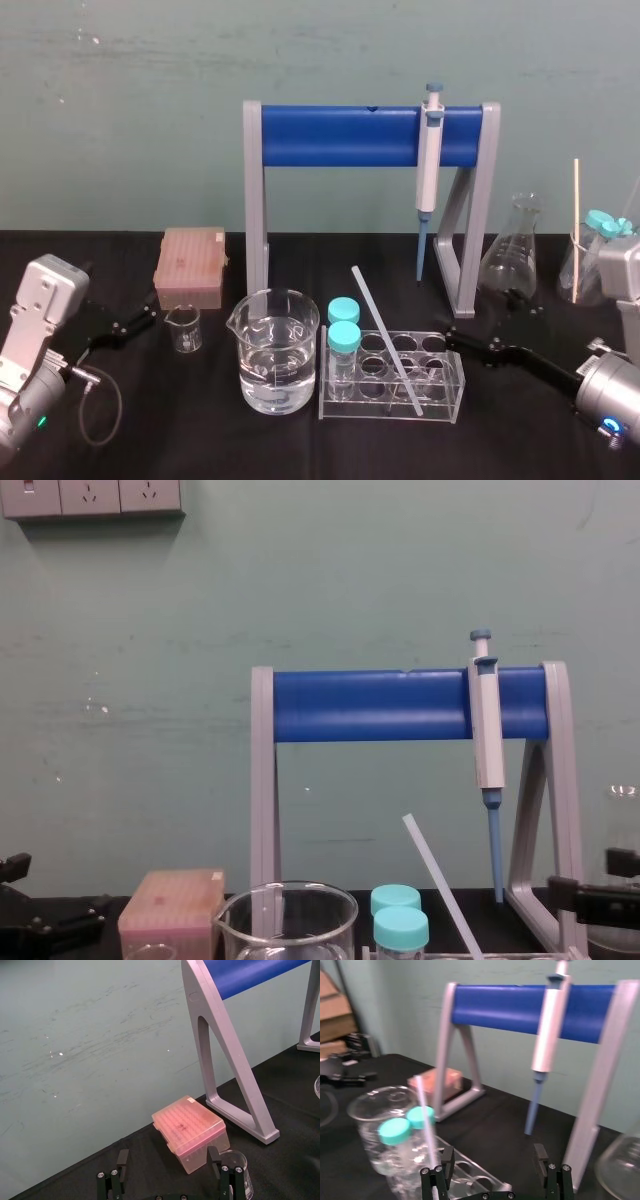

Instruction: Pick up the stirring rod with one hand, then place it down.

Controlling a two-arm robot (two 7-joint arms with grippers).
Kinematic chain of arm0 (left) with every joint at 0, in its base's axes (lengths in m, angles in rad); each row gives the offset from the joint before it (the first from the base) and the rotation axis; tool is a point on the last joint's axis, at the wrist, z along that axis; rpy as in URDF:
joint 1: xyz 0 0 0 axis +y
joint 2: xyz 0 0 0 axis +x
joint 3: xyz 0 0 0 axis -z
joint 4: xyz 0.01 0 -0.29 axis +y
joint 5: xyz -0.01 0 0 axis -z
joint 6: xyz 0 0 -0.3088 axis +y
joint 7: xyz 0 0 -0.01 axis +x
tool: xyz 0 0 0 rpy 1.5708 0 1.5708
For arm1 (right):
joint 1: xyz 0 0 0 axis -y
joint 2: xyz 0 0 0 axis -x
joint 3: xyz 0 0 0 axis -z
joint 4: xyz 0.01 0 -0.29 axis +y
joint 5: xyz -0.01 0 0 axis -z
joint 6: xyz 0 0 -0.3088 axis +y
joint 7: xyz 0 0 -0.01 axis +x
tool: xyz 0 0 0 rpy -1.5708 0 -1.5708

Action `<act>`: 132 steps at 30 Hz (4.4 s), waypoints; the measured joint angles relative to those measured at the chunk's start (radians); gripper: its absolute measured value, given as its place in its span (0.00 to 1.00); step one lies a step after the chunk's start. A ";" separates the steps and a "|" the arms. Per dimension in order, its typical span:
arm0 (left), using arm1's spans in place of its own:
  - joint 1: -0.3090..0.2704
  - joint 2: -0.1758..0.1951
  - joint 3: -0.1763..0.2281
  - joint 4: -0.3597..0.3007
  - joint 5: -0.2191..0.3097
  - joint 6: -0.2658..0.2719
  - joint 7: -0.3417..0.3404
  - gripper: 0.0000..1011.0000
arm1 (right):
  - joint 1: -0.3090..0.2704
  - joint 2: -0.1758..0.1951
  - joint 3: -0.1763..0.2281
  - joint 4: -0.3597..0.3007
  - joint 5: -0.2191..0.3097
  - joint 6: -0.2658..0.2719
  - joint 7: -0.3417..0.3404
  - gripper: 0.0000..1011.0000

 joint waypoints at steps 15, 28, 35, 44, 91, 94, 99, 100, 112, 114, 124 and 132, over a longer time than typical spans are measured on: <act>0.000 0.000 0.000 0.000 0.000 0.000 0.000 0.99 | 0.102 -0.066 -0.070 0.042 -0.021 0.032 0.178 0.99; 0.000 0.000 0.000 0.000 0.000 0.000 0.000 0.99 | 0.230 -0.160 -0.134 0.181 -0.058 0.036 0.235 0.99; 0.000 0.000 0.000 0.000 0.000 0.000 0.000 0.99 | 0.272 -0.194 -0.150 0.238 -0.064 0.031 0.252 0.99; 0.000 0.000 0.000 0.000 0.000 0.000 0.000 0.99 | 0.284 -0.203 -0.158 0.256 -0.074 0.028 0.253 0.99; 0.000 0.000 0.000 0.000 0.000 0.000 0.000 0.99 | 0.272 -0.207 -0.147 0.252 -0.076 -0.020 0.245 0.08; 0.000 0.000 0.000 0.000 0.000 0.000 0.000 0.99 | 0.256 -0.213 -0.134 0.249 -0.093 -0.083 0.231 0.08; 0.000 0.000 0.000 0.000 0.000 0.000 0.000 0.99 | 0.221 -0.224 -0.103 0.247 -0.112 -0.194 0.212 0.08; 0.000 0.000 0.000 0.000 0.000 0.000 0.000 0.99 | 0.214 -0.226 -0.096 0.246 -0.111 -0.210 0.212 0.08; 0.000 0.000 0.000 0.000 0.000 0.000 0.000 0.99 | 0.118 -0.252 -0.004 0.206 -0.008 -0.339 0.275 0.08; 0.000 0.000 0.000 0.000 0.000 0.000 0.000 0.99 | 0.107 -0.256 0.010 0.195 0.004 -0.350 0.278 0.08; 0.000 0.000 0.000 0.000 0.000 0.000 0.000 0.99 | 0.114 -0.262 0.081 0.121 0.021 -0.405 0.278 0.08; 0.000 0.000 0.000 0.000 0.000 0.000 0.000 0.99 | 0.120 -0.249 0.127 0.058 0.030 -0.412 0.271 0.08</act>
